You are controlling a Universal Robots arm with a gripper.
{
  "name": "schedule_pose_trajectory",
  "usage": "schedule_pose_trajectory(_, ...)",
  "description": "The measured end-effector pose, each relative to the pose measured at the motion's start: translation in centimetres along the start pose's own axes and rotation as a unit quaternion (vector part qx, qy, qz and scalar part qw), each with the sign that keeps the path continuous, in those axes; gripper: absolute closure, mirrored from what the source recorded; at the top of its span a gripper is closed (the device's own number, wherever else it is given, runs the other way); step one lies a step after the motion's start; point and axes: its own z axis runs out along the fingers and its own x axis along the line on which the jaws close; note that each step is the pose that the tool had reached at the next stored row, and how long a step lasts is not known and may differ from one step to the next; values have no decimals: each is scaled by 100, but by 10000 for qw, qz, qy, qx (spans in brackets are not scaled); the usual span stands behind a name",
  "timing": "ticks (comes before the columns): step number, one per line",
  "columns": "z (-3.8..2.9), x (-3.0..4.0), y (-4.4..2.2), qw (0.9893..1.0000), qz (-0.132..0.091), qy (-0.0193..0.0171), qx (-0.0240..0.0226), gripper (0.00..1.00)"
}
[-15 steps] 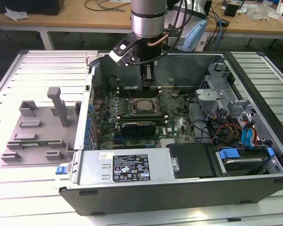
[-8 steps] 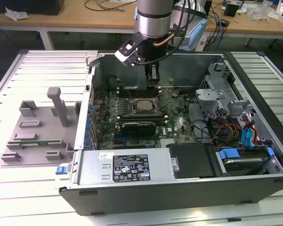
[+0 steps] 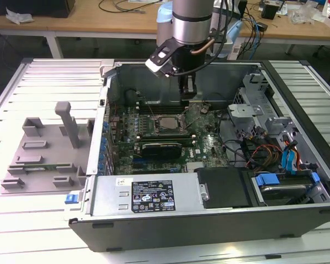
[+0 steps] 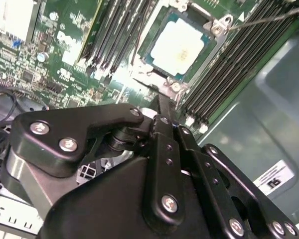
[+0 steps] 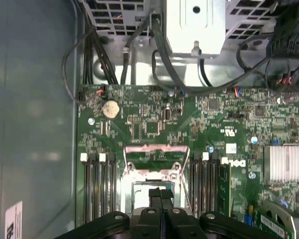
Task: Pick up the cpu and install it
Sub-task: 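Close the cpu cover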
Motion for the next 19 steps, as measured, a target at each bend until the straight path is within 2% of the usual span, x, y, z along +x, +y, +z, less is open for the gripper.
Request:
schedule_pose_trajectory(2, 2, 0, 49, 10000, -1, 0, 0, 89)
schedule_pose_trajectory(5, 7, -1, 156, 10000, 0, -1, 0, 89)
schedule_pose_trajectory(6, 11, -2, 227, 10000, -1, 0, 0, 89)
schedule_pose_trajectory(8, 15, -2, 298, 10000, 1, 1, -1, 89)
schedule_pose_trajectory(10, 21, -3, 419, 10000, -1, 1, 0, 89)
schedule_pose_trajectory(11, 25, -4, 502, 10000, -1, 0, 0, 89)
schedule_pose_trajectory(12, 27, -4, 546, 10000, -1, 0, 0, 89)
schedule_pose_trajectory(14, 30, -5, 547, 10000, 0, 0, 0, 89)
schedule_pose_trajectory(17, 101, -2, 571, 10000, -1, -1, 26, 89)
schedule_pose_trajectory(18, 139, -1, 590, 10000, -3, -2, 61, 89)
schedule_pose_trajectory(19, 175, 0, 611, 9999, -4, -2, 122, 89)
